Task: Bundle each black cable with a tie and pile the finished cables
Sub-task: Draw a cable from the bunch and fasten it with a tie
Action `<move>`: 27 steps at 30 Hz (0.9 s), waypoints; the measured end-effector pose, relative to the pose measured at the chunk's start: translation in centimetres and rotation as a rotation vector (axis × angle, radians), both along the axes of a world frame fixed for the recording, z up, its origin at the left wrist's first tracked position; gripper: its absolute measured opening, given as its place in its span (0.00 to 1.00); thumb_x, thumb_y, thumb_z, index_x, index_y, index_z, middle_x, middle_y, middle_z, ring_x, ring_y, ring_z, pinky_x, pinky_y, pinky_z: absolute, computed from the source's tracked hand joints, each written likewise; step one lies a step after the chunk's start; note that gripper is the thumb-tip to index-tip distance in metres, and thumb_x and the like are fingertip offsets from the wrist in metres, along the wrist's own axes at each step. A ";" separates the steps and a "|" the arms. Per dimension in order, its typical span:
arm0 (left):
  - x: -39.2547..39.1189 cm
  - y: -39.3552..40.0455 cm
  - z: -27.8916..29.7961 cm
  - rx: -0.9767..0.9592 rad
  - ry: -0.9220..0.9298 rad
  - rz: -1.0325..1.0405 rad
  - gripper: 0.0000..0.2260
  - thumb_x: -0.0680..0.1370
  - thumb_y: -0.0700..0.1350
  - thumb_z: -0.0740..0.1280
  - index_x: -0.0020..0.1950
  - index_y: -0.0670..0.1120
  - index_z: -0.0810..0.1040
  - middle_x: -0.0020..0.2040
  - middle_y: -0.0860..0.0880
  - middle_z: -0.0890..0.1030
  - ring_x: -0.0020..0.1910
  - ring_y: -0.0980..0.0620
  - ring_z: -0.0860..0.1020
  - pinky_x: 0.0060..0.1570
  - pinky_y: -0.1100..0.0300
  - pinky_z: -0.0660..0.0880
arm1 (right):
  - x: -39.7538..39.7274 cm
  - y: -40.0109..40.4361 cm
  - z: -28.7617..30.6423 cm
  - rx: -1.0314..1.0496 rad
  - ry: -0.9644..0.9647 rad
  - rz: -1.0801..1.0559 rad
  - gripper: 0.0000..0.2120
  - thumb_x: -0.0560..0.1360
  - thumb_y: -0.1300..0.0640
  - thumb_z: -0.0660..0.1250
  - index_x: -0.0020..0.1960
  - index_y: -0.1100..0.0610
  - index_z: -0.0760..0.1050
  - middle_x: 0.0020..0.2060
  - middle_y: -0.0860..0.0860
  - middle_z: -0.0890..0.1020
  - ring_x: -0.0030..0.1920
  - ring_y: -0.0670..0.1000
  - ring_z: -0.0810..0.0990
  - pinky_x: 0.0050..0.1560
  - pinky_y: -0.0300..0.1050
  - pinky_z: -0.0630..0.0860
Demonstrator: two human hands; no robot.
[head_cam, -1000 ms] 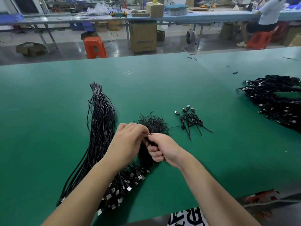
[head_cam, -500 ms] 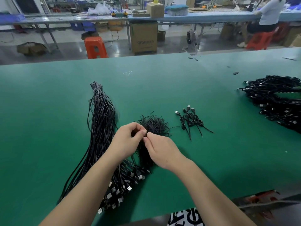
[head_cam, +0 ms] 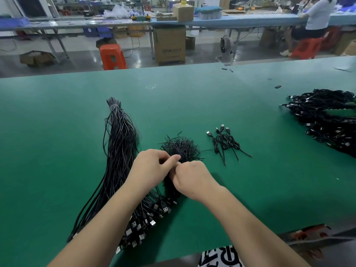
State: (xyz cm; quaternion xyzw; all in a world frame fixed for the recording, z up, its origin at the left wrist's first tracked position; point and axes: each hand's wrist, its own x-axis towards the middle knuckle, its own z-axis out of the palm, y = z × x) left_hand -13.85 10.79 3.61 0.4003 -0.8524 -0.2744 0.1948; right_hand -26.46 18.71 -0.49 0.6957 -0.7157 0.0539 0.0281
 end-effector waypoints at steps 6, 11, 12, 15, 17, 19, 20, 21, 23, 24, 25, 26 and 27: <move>0.2 -0.1 0.9 -0.073 -0.172 -0.105 0.08 0.79 0.46 0.67 0.50 0.51 0.86 0.47 0.55 0.85 0.37 0.62 0.78 0.41 0.64 0.76 | -0.1 0.1 -0.3 -0.032 -0.003 -0.012 0.13 0.83 0.54 0.52 0.49 0.58 0.73 0.40 0.57 0.83 0.38 0.62 0.82 0.35 0.49 0.61; 0.0 0.1 0.7 -0.333 -0.352 -0.151 0.09 0.81 0.47 0.63 0.53 0.53 0.83 0.51 0.54 0.82 0.50 0.50 0.80 0.48 0.58 0.74 | 0.0 0.2 -0.7 -0.013 -0.028 0.005 0.12 0.85 0.51 0.51 0.44 0.54 0.63 0.37 0.57 0.82 0.31 0.59 0.72 0.33 0.48 0.59; -0.1 0.3 0.6 -0.396 -0.386 -0.157 0.09 0.81 0.48 0.62 0.54 0.54 0.82 0.52 0.54 0.81 0.51 0.50 0.79 0.48 0.59 0.72 | 0.1 0.3 -0.7 0.004 -0.024 0.016 0.11 0.85 0.51 0.52 0.45 0.54 0.62 0.37 0.57 0.82 0.31 0.59 0.71 0.31 0.48 0.57; -0.2 0.4 0.1 -0.520 -0.490 -0.185 0.08 0.81 0.48 0.62 0.55 0.54 0.80 0.52 0.53 0.79 0.52 0.50 0.79 0.49 0.58 0.68 | 0.3 0.4 -0.6 0.041 -0.016 0.022 0.10 0.85 0.52 0.52 0.46 0.54 0.61 0.35 0.56 0.79 0.30 0.58 0.68 0.28 0.47 0.51; -0.3 0.4 -0.2 -0.569 -0.554 -0.219 0.06 0.81 0.47 0.63 0.56 0.52 0.78 0.52 0.54 0.78 0.53 0.51 0.78 0.49 0.59 0.68 | 0.4 0.5 -0.5 0.073 0.004 0.024 0.07 0.84 0.55 0.53 0.47 0.54 0.62 0.34 0.54 0.76 0.30 0.57 0.68 0.28 0.46 0.51; -0.4 0.5 -0.3 -0.575 -0.588 -0.237 0.05 0.81 0.46 0.63 0.56 0.51 0.76 0.53 0.53 0.77 0.54 0.50 0.78 0.47 0.59 0.67 | 0.3 0.5 -0.6 0.064 0.007 0.027 0.06 0.83 0.57 0.55 0.49 0.57 0.67 0.35 0.55 0.78 0.30 0.58 0.71 0.28 0.46 0.52; -0.5 0.5 -0.3 -0.577 -0.600 -0.240 0.05 0.81 0.45 0.62 0.55 0.50 0.75 0.53 0.52 0.77 0.54 0.50 0.78 0.47 0.59 0.66 | 0.4 0.5 -0.7 0.060 0.016 0.020 0.07 0.83 0.57 0.55 0.51 0.58 0.69 0.36 0.56 0.80 0.31 0.59 0.75 0.29 0.46 0.54; -0.6 0.6 -0.3 -0.587 -0.614 -0.243 0.04 0.80 0.44 0.62 0.54 0.50 0.74 0.52 0.52 0.77 0.54 0.49 0.77 0.45 0.59 0.65 | 0.4 0.5 -0.9 0.067 0.024 0.006 0.08 0.84 0.56 0.54 0.53 0.58 0.70 0.38 0.56 0.81 0.34 0.60 0.79 0.30 0.47 0.57; -0.7 0.9 -0.2 -0.614 -0.631 -0.253 0.04 0.79 0.41 0.61 0.50 0.50 0.70 0.51 0.50 0.76 0.52 0.48 0.77 0.43 0.59 0.62 | 0.4 0.5 -1.0 0.072 -0.012 -0.047 0.11 0.84 0.53 0.53 0.56 0.58 0.70 0.41 0.55 0.83 0.40 0.60 0.82 0.35 0.48 0.62; -0.7 1.0 -0.1 -0.618 -0.631 -0.256 0.05 0.78 0.40 0.60 0.50 0.50 0.69 0.51 0.50 0.76 0.52 0.48 0.77 0.43 0.59 0.62 | 0.4 0.5 -0.8 0.072 -0.066 -0.082 0.12 0.84 0.51 0.53 0.56 0.57 0.70 0.42 0.55 0.83 0.41 0.61 0.82 0.36 0.48 0.64; -0.6 1.0 -0.1 -0.615 -0.624 -0.258 0.05 0.78 0.40 0.60 0.50 0.50 0.69 0.51 0.50 0.76 0.51 0.48 0.76 0.43 0.59 0.63 | 0.4 0.5 -0.4 0.079 -0.141 -0.120 0.12 0.84 0.50 0.54 0.55 0.56 0.72 0.43 0.56 0.83 0.42 0.61 0.81 0.37 0.49 0.65; -0.6 1.1 -0.1 -0.614 -0.607 -0.261 0.04 0.79 0.40 0.60 0.51 0.49 0.70 0.51 0.50 0.76 0.51 0.49 0.76 0.43 0.59 0.64 | 0.2 0.5 0.1 0.095 -0.240 -0.150 0.11 0.83 0.49 0.56 0.53 0.55 0.73 0.43 0.55 0.83 0.43 0.61 0.81 0.37 0.49 0.68; -0.5 1.0 -0.1 -0.612 -0.581 -0.255 0.04 0.79 0.41 0.60 0.52 0.48 0.71 0.52 0.50 0.76 0.51 0.49 0.77 0.43 0.59 0.67 | 0.0 0.5 0.8 0.129 -0.389 -0.170 0.10 0.82 0.49 0.58 0.50 0.54 0.74 0.42 0.54 0.84 0.41 0.59 0.81 0.37 0.49 0.71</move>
